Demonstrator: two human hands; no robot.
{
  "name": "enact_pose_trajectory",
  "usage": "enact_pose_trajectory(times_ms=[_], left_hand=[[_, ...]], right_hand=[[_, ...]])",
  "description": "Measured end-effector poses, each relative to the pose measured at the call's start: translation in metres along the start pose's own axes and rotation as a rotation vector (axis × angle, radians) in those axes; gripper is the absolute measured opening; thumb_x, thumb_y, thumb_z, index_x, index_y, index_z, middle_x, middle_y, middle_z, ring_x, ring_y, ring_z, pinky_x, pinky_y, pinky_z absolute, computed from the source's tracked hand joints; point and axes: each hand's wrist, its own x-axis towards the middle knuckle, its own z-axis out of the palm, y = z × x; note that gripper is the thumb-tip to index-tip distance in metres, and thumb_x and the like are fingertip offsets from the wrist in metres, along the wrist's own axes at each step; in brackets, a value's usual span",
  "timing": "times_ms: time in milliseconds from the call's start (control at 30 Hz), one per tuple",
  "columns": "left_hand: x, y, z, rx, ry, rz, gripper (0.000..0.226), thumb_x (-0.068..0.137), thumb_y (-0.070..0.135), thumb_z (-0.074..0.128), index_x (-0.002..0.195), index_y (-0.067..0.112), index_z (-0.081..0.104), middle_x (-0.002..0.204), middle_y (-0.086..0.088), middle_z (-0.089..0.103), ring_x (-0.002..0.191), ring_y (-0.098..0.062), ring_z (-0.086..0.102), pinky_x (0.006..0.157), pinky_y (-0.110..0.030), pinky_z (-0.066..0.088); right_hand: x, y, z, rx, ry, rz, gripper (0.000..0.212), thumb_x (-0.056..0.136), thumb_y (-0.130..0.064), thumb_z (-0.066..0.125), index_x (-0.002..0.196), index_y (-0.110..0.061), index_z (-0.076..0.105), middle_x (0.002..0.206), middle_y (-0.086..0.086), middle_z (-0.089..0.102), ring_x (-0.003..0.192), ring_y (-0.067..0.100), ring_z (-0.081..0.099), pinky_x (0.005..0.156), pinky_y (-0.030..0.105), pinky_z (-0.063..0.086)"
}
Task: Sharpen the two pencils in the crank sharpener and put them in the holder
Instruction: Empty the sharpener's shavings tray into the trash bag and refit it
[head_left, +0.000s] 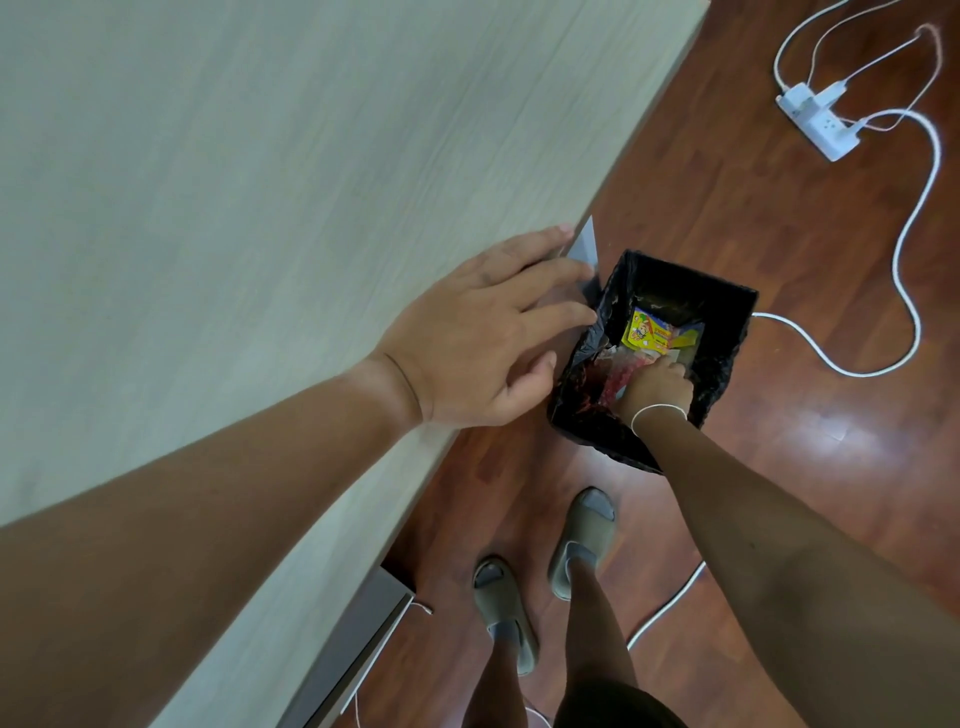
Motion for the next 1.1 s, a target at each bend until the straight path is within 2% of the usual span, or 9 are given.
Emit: enact_pose_trajectory(times_ms=[233,400,467,600,667,733,867,1100], left_hand=[[0.0,0.0,-0.001,0.006,-0.001,-0.005,0.04,0.079,0.026,0.049,0.113,0.015,0.066,0.129,-0.009,0.061,0.136,-0.031,0.041,0.115,-0.036,0.032],[0.0,0.001,-0.001,0.01,-0.004,-0.011,0.041,0.079,0.027,0.049,0.114,0.016,0.066,0.129,-0.008,0.061,0.136,-0.03,0.041,0.115,-0.035,0.031],[0.0,0.001,-0.001,0.017,-0.011,-0.018,0.041,0.079,0.028,0.048,0.114,0.016,0.066,0.129,-0.007,0.06,0.136,-0.03,0.04,0.115,-0.035,0.031],[0.0,0.001,-0.002,0.027,-0.013,-0.024,0.042,0.079,0.028,0.048,0.115,0.016,0.066,0.129,-0.007,0.061,0.136,-0.03,0.041,0.115,-0.034,0.03],[0.0,0.001,-0.002,0.031,-0.008,-0.022,0.042,0.079,0.028,0.048,0.114,0.015,0.066,0.129,-0.008,0.061,0.136,-0.03,0.041,0.115,-0.034,0.029],[0.0,0.001,-0.001,0.033,-0.004,-0.019,0.042,0.078,0.027,0.048,0.114,0.015,0.066,0.129,-0.008,0.061,0.135,-0.03,0.042,0.115,-0.033,0.028],[-0.001,0.001,0.0,0.036,-0.005,-0.02,0.041,0.079,0.026,0.048,0.115,0.015,0.065,0.135,-0.01,0.056,0.136,-0.03,0.041,0.115,-0.035,0.029],[-0.001,0.003,-0.003,0.046,-0.01,-0.035,0.043,0.079,0.025,0.045,0.117,0.012,0.062,0.142,-0.017,0.048,0.134,-0.032,0.044,0.115,-0.031,0.026]], right_hand=[[-0.002,0.001,0.002,0.049,0.041,0.002,0.064,0.083,-0.032,0.059,0.127,0.009,0.038,0.132,0.025,0.041,0.119,0.037,0.042,0.091,0.042,0.046],[-0.011,0.004,-0.003,0.209,0.0,0.023,0.052,0.082,-0.021,0.057,0.122,0.009,0.044,0.126,0.024,0.042,0.116,0.038,0.042,0.09,0.045,0.048],[-0.013,0.007,-0.003,0.3,-0.018,0.04,0.044,0.08,-0.017,0.057,0.115,0.008,0.049,0.121,0.025,0.045,0.112,0.04,0.047,0.088,0.044,0.049],[-0.022,0.01,-0.002,0.473,0.015,0.033,0.026,0.073,-0.016,0.055,0.088,0.005,0.058,0.099,0.026,0.06,0.089,0.039,0.06,0.073,0.039,0.053],[-0.025,0.012,-0.001,0.517,0.001,0.051,0.024,0.073,-0.02,0.054,0.082,0.002,0.058,0.091,0.024,0.063,0.078,0.036,0.062,0.061,0.033,0.049],[-0.03,0.015,-0.002,0.542,-0.019,0.049,0.027,0.074,-0.02,0.055,0.09,0.001,0.056,0.093,0.023,0.064,0.081,0.036,0.063,0.063,0.033,0.05],[-0.049,0.026,-0.007,0.614,-0.022,0.049,0.051,0.072,-0.017,0.068,0.113,0.001,0.045,0.109,0.025,0.061,0.101,0.041,0.059,0.081,0.041,0.049],[-0.073,0.038,-0.018,0.785,0.028,0.05,0.058,0.071,-0.014,0.069,0.12,-0.006,0.039,0.109,0.024,0.063,0.098,0.04,0.06,0.077,0.035,0.046]])
